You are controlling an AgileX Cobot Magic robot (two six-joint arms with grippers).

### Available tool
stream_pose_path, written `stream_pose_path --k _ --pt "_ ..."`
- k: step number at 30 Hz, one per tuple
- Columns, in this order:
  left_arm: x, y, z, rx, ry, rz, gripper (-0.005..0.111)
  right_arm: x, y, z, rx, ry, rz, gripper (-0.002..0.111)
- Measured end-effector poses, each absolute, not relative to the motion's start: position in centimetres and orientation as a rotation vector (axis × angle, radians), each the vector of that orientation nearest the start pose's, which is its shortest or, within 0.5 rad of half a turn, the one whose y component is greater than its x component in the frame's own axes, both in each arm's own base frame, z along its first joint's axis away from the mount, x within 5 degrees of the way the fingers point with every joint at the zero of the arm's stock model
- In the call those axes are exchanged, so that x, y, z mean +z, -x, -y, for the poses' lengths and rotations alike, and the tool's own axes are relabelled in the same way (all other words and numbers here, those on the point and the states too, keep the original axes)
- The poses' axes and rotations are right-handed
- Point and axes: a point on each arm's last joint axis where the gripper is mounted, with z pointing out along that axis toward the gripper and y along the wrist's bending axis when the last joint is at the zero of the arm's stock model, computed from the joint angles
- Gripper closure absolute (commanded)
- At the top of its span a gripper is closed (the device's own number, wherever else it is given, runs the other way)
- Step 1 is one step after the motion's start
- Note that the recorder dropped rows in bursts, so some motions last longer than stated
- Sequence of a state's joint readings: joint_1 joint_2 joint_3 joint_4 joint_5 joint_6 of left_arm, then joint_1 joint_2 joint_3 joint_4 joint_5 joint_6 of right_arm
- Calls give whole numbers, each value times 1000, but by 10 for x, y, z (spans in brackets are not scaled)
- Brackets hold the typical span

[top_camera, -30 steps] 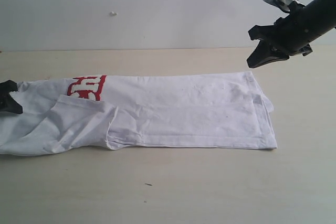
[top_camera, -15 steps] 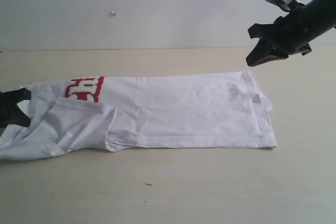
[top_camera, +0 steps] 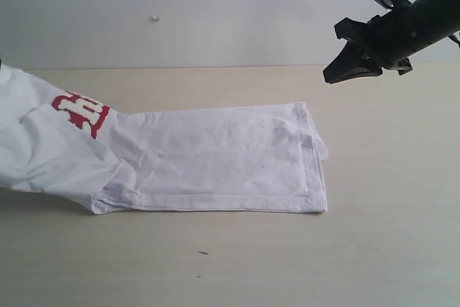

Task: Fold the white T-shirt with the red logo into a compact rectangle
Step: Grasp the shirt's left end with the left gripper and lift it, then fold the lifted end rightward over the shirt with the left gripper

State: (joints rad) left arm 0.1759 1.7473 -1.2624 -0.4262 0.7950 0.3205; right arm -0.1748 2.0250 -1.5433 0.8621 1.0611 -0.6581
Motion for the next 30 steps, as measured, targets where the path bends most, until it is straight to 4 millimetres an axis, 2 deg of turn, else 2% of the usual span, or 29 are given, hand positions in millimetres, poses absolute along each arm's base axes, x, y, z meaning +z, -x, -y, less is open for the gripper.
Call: stream_pose_path --k 3,7,13,18,22,25,28,30 --pt "257 -368 -15 -391 102 -2649 107 227 -421 13 899 95 -2573 108" --pt "279 -377 38 -462 12 -2603 107 258 -412 11 869 115 -2513 108" --pt "293 -387 110 -559 -82 -2536 107 300 -394 6 863 173 -2446 108" --pt "286 -397 172 -633 -174 -2505 107 326 -379 1 904 208 -2394 108" --pt "264 -400 227 -675 -294 -2518 107 343 -369 -2 902 228 -2352 108" --pt "243 -396 268 -695 -405 -2537 105 349 -366 -3 898 234 -2337 108" --pt "232 -387 304 -718 -512 -2527 94 350 -365 -3 898 234 -2336 108" --pt "228 -380 324 -723 -576 -2513 80 350 -365 -3 898 234 -2336 108"
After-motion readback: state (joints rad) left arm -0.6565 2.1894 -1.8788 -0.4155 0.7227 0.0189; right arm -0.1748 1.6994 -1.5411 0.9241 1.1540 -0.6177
